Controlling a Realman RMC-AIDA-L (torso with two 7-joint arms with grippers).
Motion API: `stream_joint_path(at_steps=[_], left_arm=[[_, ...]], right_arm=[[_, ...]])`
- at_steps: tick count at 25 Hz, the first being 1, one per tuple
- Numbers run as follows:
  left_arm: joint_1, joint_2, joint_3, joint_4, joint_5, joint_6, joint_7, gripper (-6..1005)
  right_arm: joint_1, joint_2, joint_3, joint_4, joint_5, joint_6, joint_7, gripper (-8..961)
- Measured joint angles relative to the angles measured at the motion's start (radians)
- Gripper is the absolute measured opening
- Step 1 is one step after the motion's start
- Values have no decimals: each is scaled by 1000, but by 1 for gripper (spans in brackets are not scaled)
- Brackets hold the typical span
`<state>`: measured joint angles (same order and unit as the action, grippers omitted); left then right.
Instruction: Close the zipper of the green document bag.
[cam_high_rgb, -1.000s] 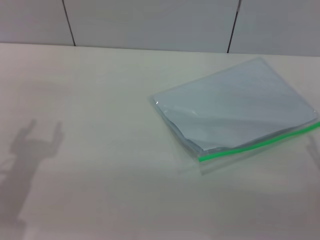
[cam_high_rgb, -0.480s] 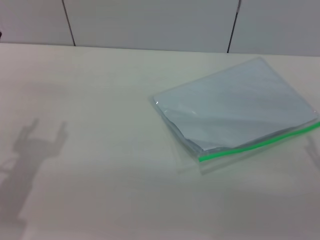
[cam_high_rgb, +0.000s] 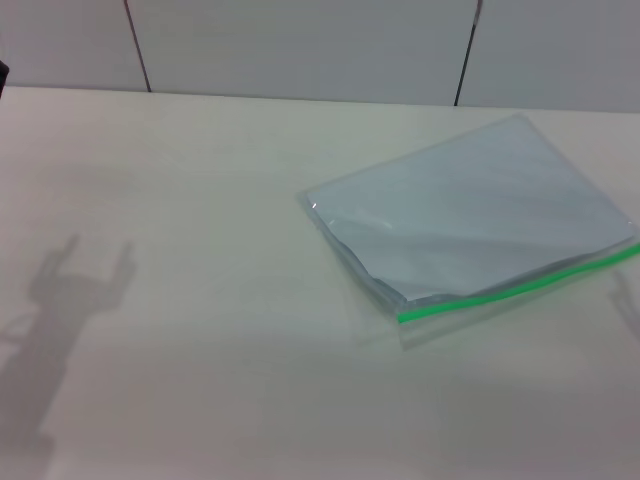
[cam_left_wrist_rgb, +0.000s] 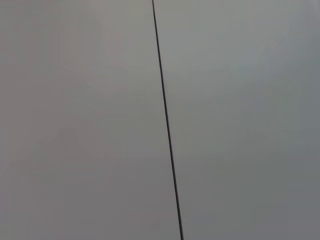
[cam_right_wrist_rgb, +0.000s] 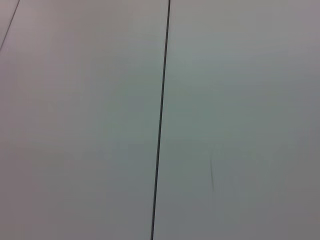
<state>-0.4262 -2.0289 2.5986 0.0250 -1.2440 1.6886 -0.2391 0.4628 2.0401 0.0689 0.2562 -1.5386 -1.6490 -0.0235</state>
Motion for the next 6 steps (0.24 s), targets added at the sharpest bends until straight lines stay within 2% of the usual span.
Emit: stream_joint_path(at_steps=[6], left_arm=[[-2, -1, 0, 1, 0, 0, 0, 691]], right_arm=[[0, 0, 0, 4, 0, 0, 1, 886]])
